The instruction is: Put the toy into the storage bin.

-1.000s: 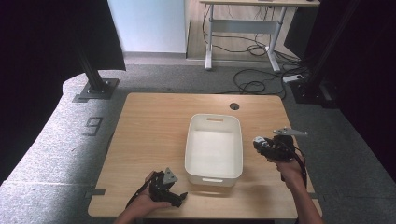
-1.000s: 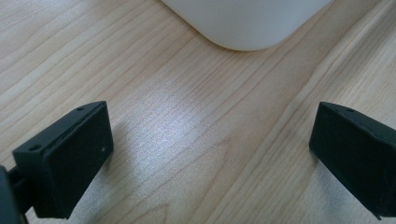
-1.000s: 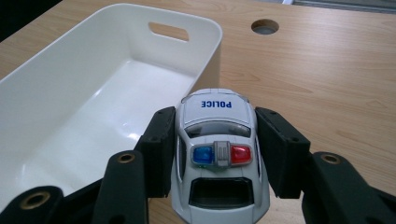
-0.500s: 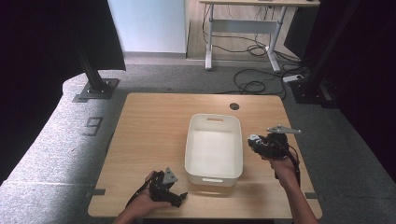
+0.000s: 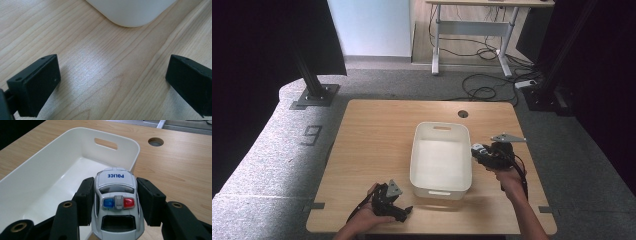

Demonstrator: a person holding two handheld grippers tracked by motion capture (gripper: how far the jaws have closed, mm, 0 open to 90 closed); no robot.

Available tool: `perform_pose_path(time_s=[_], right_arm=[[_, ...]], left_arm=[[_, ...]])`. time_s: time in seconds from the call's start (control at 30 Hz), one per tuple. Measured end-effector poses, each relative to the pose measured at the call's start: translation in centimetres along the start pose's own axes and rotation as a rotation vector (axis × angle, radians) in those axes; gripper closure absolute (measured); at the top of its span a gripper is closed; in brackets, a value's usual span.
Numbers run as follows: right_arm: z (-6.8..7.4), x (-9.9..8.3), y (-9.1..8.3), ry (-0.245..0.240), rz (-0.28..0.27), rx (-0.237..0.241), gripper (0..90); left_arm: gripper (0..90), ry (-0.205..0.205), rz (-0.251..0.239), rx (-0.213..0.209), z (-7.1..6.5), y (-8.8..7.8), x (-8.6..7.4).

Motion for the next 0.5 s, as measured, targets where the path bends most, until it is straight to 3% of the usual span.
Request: perform_pose_path(time_s=[0.5], right_arm=[[1.3, 0.5, 1.8, -0.012, 0.003, 0.012, 50.3]], left_arm=[[0.0, 0.001, 0.0, 0.002, 0.0, 0.0, 0.0]])
Point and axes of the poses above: each handheld gripper's, and its own axes: y roughly forward along the jaws, x roughly out of its top, z roughly to its left, the point moved 8 cm from there along y, roughly forward along the jaws, and after that the axes turned 8 degrees about -z, right-handed, at the moved point
